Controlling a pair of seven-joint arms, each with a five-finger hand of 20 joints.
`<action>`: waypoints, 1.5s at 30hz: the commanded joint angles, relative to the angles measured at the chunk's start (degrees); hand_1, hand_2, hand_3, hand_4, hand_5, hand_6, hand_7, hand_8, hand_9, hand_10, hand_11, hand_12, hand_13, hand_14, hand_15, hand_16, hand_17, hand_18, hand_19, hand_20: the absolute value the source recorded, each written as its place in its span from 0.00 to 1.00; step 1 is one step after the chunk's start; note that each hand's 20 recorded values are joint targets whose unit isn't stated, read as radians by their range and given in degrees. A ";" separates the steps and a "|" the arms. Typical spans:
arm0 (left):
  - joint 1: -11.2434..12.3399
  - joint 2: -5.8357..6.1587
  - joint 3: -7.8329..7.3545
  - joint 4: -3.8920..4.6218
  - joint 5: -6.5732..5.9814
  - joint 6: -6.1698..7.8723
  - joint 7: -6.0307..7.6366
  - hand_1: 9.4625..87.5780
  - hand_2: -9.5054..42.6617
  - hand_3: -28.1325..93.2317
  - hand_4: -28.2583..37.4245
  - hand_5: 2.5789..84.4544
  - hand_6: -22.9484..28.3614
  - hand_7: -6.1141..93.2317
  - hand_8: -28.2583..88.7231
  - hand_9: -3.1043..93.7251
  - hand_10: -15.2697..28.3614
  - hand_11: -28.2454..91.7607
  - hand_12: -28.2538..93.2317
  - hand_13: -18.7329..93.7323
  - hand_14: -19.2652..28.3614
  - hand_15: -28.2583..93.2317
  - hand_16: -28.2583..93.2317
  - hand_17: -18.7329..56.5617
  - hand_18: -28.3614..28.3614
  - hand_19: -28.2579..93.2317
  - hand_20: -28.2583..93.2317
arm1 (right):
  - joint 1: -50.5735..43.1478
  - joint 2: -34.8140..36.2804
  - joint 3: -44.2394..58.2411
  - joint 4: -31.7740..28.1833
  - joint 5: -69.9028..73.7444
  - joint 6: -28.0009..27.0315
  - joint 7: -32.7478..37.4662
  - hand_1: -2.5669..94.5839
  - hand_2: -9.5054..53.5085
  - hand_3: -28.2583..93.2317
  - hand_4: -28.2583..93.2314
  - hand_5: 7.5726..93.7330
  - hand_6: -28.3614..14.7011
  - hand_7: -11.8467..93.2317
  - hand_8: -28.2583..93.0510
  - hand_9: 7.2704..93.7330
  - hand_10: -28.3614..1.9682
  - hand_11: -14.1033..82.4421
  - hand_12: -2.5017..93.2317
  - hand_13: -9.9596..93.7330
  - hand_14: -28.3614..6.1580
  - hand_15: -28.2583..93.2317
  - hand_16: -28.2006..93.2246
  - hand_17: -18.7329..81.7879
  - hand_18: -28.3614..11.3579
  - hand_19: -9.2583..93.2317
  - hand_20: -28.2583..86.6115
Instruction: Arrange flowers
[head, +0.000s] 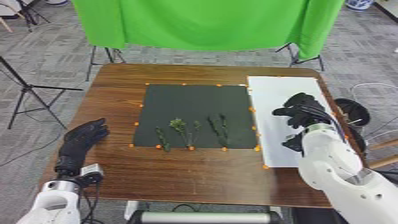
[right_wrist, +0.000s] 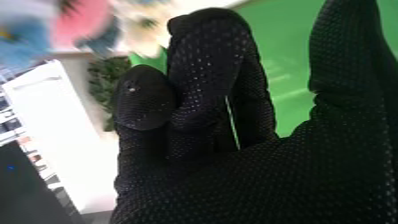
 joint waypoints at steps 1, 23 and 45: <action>0.21 -0.25 0.57 0.42 0.23 -1.28 -0.82 0.24 0.00 0.78 0.00 0.59 0.46 0.25 0.18 0.53 0.64 0.40 0.35 0.53 0.74 0.41 0.24 0.43 0.71 0.32 0.44 | -1.57 -0.48 0.66 1.29 -0.90 -3.05 2.06 0.39 0.00 0.79 0.16 0.55 0.63 0.30 0.18 0.62 0.31 0.32 0.24 0.93 0.69 0.67 0.49 0.82 0.46 0.94 0.58; 0.67 -0.56 0.35 0.20 0.20 -1.49 -1.48 0.24 0.00 0.78 0.00 0.59 0.47 0.24 0.18 0.53 0.64 0.40 0.35 0.53 0.74 0.41 0.24 0.43 0.71 0.33 0.44 | -4.33 0.15 -2.33 2.09 -7.13 10.05 0.40 0.70 0.00 0.73 0.13 0.78 0.58 0.35 0.35 0.88 0.52 0.25 0.42 0.97 0.77 0.66 0.49 0.87 0.55 0.89 0.63; -3.42 3.70 -1.85 4.43 -5.48 3.44 0.38 0.14 0.15 0.77 0.00 0.59 0.47 0.24 0.18 0.54 0.65 0.40 0.35 0.54 0.74 0.41 0.24 0.43 0.71 0.31 0.43 | 39.54 -17.41 -41.23 6.08 16.21 9.53 -18.55 0.70 0.00 0.73 0.13 0.82 0.60 0.37 0.30 0.91 0.51 0.24 0.43 0.99 0.78 0.66 0.51 0.89 0.55 0.91 0.65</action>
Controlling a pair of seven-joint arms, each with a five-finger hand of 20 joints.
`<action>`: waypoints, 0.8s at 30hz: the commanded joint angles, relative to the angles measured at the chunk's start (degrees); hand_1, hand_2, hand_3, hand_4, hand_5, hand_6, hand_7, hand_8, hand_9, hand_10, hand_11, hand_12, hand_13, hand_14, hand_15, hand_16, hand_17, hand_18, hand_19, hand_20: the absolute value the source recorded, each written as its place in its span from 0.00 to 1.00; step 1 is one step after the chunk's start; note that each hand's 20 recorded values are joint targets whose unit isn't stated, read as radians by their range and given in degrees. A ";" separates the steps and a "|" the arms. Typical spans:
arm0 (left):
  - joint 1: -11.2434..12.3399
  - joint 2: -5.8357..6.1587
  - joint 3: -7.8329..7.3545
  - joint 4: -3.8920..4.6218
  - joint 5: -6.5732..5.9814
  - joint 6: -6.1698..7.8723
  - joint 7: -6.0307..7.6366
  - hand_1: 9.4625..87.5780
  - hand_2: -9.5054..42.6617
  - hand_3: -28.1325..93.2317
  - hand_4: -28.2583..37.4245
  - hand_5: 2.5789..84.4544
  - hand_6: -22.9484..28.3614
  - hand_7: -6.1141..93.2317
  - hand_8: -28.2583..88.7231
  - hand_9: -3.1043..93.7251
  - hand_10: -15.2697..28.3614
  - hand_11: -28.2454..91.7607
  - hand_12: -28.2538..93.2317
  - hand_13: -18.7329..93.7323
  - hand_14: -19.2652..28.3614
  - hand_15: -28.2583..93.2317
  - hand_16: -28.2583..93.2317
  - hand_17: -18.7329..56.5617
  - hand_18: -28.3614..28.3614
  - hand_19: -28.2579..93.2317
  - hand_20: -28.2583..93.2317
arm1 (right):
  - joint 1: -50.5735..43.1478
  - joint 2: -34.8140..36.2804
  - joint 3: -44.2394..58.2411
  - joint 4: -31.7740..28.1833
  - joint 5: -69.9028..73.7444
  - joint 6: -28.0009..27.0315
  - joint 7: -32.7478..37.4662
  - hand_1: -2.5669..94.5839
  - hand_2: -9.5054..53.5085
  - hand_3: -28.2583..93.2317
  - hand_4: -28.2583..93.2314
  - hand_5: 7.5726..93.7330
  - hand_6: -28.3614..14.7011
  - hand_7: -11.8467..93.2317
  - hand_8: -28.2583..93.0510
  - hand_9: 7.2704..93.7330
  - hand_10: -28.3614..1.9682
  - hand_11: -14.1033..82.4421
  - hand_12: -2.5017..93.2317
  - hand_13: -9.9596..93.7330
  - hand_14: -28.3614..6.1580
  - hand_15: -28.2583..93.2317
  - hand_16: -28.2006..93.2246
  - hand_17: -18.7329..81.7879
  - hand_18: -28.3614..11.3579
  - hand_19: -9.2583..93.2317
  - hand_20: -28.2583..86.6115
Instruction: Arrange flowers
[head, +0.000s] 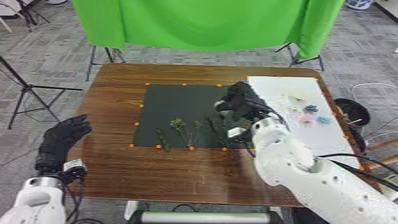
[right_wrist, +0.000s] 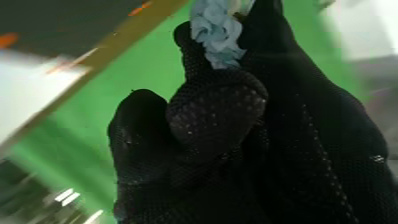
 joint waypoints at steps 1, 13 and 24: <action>-3.37 1.01 2.59 2.29 -0.53 0.64 0.49 0.14 0.15 0.77 0.00 0.59 0.47 0.24 0.18 0.54 0.65 0.40 0.35 0.54 0.74 0.41 0.24 0.43 0.71 0.31 0.43 | 17.29 -13.48 -12.97 5.69 2.19 -3.77 -4.88 0.70 0.00 0.73 0.13 0.82 0.60 0.37 0.30 0.91 0.51 0.24 0.43 0.99 0.78 0.66 0.51 0.89 0.55 0.91 0.65; -6.73 1.31 5.87 3.91 -0.81 -0.15 0.84 0.13 0.15 0.77 0.00 0.60 0.47 0.24 0.18 0.54 0.65 0.39 0.35 0.53 0.74 0.41 0.24 0.42 0.71 0.31 0.43 | 19.93 -21.38 -21.27 11.54 3.94 -6.74 -10.35 0.70 0.00 0.73 0.13 0.81 0.62 0.38 0.28 0.91 0.52 0.23 0.43 0.99 0.79 0.67 0.51 0.88 0.55 0.93 0.65; -8.73 0.63 8.01 4.55 -0.75 -0.82 1.34 0.13 0.16 0.77 0.00 0.60 0.48 0.24 0.19 0.54 0.65 0.39 0.35 0.53 0.75 0.41 0.24 0.42 0.71 0.31 0.43 | 18.47 -24.28 -23.50 18.45 -1.24 -8.43 -10.40 0.70 0.00 0.74 0.11 0.82 0.64 0.39 0.27 0.92 0.54 0.22 0.42 0.99 0.79 0.69 0.51 0.88 0.53 0.95 0.64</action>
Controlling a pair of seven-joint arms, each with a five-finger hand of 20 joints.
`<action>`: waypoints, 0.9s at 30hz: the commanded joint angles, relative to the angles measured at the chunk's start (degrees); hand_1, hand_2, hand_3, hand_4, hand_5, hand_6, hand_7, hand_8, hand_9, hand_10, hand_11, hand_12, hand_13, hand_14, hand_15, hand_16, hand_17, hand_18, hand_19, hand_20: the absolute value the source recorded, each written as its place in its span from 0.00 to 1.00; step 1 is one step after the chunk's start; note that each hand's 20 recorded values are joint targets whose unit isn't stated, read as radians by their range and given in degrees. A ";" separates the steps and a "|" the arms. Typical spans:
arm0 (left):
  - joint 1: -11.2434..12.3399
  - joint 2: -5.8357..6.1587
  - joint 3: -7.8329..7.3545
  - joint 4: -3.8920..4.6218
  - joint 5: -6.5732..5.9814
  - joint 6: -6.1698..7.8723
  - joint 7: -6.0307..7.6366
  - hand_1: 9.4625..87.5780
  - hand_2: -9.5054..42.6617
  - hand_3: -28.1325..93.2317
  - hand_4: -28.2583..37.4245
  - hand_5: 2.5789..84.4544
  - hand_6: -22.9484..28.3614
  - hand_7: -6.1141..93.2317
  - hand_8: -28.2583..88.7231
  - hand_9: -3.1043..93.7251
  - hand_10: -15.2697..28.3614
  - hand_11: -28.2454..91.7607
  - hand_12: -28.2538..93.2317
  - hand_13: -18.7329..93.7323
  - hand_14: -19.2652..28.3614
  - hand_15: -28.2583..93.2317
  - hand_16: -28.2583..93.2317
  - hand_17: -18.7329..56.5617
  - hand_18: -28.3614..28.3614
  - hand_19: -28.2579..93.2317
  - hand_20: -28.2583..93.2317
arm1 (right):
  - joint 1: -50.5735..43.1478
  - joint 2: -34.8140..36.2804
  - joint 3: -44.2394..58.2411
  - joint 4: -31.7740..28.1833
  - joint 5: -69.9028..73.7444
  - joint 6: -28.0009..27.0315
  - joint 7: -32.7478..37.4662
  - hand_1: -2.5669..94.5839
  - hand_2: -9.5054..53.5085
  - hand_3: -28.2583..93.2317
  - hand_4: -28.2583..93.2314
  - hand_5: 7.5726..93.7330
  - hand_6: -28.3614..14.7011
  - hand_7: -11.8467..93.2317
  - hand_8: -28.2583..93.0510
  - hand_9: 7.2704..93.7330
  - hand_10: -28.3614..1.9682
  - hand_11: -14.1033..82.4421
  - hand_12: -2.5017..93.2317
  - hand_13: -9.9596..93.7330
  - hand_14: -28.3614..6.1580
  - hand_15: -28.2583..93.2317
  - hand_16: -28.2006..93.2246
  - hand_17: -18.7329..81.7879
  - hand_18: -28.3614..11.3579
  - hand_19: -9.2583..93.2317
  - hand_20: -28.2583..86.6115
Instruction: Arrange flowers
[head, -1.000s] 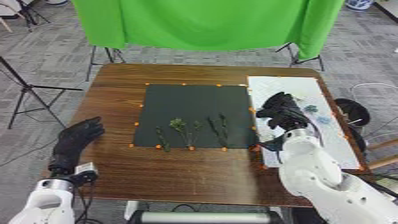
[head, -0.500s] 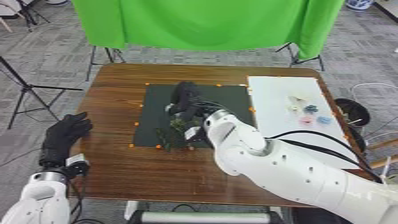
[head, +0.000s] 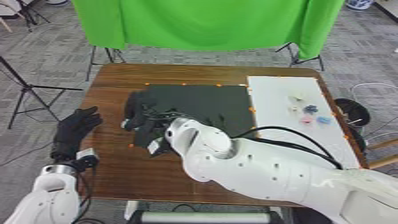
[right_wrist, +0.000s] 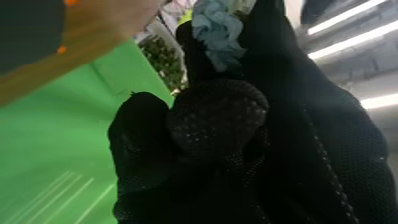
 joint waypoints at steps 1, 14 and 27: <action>-1.28 -0.81 1.54 0.41 0.04 -1.14 0.25 0.13 0.16 0.77 0.00 0.60 0.48 0.24 0.19 0.54 0.65 0.39 0.35 0.53 0.75 0.41 0.24 0.42 0.71 0.31 0.43 | -1.86 -2.27 -0.66 5.16 -4.97 -1.03 0.16 0.70 0.00 0.74 0.11 0.82 0.64 0.38 0.26 0.92 0.54 0.22 0.41 0.99 0.79 0.69 0.51 0.88 0.53 0.96 0.64; -1.63 -1.53 2.89 0.18 0.96 -2.32 0.22 0.12 0.16 0.78 0.00 0.59 0.48 0.23 0.19 0.54 0.66 0.39 0.35 0.53 0.75 0.41 0.24 0.42 0.71 0.31 0.42 | -3.45 -2.87 -0.40 9.48 -12.91 -5.24 -0.21 0.69 0.00 0.74 0.11 0.82 0.66 0.37 0.26 0.91 0.54 0.20 0.38 0.99 0.78 0.69 0.51 0.88 0.52 0.97 0.62; -1.65 -1.78 3.30 0.06 1.10 -2.69 0.02 0.12 0.15 0.78 0.00 0.60 0.48 0.23 0.19 0.54 0.65 0.39 0.35 0.53 0.75 0.41 0.24 0.42 0.71 0.31 0.42 | -1.93 -3.25 -0.65 14.08 -15.04 -3.39 0.28 0.68 0.00 0.74 0.10 0.80 0.68 0.37 0.25 0.89 0.57 0.19 0.37 0.98 0.78 0.70 0.51 0.87 0.52 0.98 0.62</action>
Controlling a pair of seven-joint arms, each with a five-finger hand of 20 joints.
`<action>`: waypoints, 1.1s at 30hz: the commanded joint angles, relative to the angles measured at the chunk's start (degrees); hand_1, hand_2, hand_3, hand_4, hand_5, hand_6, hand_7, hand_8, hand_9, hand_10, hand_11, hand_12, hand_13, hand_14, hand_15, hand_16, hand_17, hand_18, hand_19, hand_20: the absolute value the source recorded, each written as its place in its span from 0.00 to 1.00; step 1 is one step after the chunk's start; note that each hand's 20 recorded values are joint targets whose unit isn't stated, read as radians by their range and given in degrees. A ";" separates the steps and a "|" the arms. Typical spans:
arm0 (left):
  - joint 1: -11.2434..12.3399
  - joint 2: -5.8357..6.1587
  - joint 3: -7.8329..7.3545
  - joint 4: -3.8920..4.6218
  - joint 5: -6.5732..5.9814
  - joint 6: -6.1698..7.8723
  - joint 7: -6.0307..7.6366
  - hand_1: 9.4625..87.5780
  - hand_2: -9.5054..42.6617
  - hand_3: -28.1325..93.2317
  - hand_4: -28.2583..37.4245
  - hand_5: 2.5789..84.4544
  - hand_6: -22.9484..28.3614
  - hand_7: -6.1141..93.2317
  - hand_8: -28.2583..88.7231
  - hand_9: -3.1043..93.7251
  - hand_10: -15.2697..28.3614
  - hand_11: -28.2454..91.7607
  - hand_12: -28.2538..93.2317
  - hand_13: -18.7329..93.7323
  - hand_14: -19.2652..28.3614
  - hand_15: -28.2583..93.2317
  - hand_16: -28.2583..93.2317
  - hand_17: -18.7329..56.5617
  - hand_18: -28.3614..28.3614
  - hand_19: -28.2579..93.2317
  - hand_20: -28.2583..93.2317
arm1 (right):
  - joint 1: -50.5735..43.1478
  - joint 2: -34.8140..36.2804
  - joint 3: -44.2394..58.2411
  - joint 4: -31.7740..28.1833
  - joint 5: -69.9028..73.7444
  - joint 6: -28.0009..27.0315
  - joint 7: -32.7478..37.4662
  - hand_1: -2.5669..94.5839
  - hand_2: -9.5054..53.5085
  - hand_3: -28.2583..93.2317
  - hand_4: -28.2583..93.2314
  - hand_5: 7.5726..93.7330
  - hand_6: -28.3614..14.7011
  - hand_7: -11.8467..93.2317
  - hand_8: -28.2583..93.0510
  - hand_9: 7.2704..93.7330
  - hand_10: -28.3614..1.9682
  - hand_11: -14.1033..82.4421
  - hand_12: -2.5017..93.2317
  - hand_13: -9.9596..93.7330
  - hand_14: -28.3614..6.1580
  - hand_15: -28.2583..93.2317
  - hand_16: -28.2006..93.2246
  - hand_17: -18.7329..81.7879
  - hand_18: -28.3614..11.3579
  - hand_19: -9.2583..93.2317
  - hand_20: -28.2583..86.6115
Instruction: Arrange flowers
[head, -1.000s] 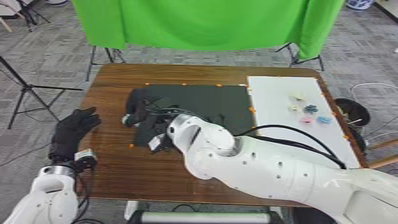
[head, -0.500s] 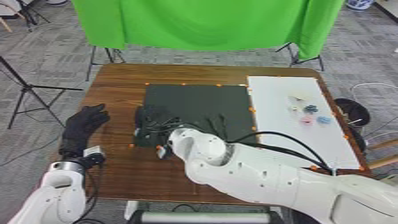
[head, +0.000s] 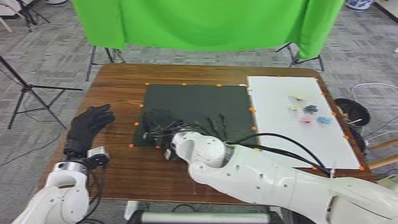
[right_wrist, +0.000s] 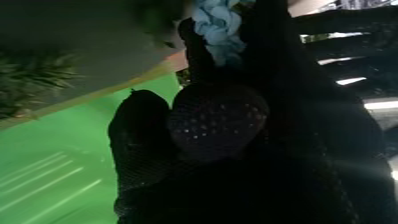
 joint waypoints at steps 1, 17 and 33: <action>0.43 -0.80 0.38 -0.06 0.24 -0.69 -0.25 0.13 0.16 0.78 0.00 0.60 0.48 0.23 0.19 0.54 0.65 0.39 0.35 0.53 0.75 0.41 0.24 0.42 0.71 0.31 0.42 | 1.53 -0.22 0.15 2.30 -1.12 1.14 0.53 0.68 0.00 0.74 0.10 0.80 0.68 0.37 0.25 0.89 0.57 0.19 0.37 0.98 0.78 0.70 0.51 0.87 0.52 0.98 0.62; 0.80 -0.94 0.16 -0.22 0.57 -0.97 -0.30 0.13 0.12 0.79 0.00 0.59 0.48 0.23 0.19 0.54 0.65 0.39 0.35 0.53 0.75 0.41 0.24 0.42 0.71 0.31 0.42 | 3.61 1.07 -0.39 1.11 0.53 -0.07 0.75 0.61 0.00 0.75 0.12 0.71 0.68 0.38 0.25 0.75 0.53 0.29 0.26 0.96 0.77 0.71 0.50 0.85 0.50 0.99 0.61; 2.01 -0.96 -0.58 -0.69 0.82 -1.19 -0.67 0.15 0.07 0.79 0.00 0.59 0.47 0.24 0.19 0.53 0.65 0.39 0.35 0.53 0.75 0.41 0.24 0.42 0.71 0.31 0.42 | 5.61 3.94 1.86 -4.95 2.03 -7.83 2.24 0.45 0.00 0.84 0.12 0.55 0.75 0.31 0.14 0.55 0.49 0.26 0.22 0.93 0.76 0.72 0.48 0.81 0.47 0.99 0.61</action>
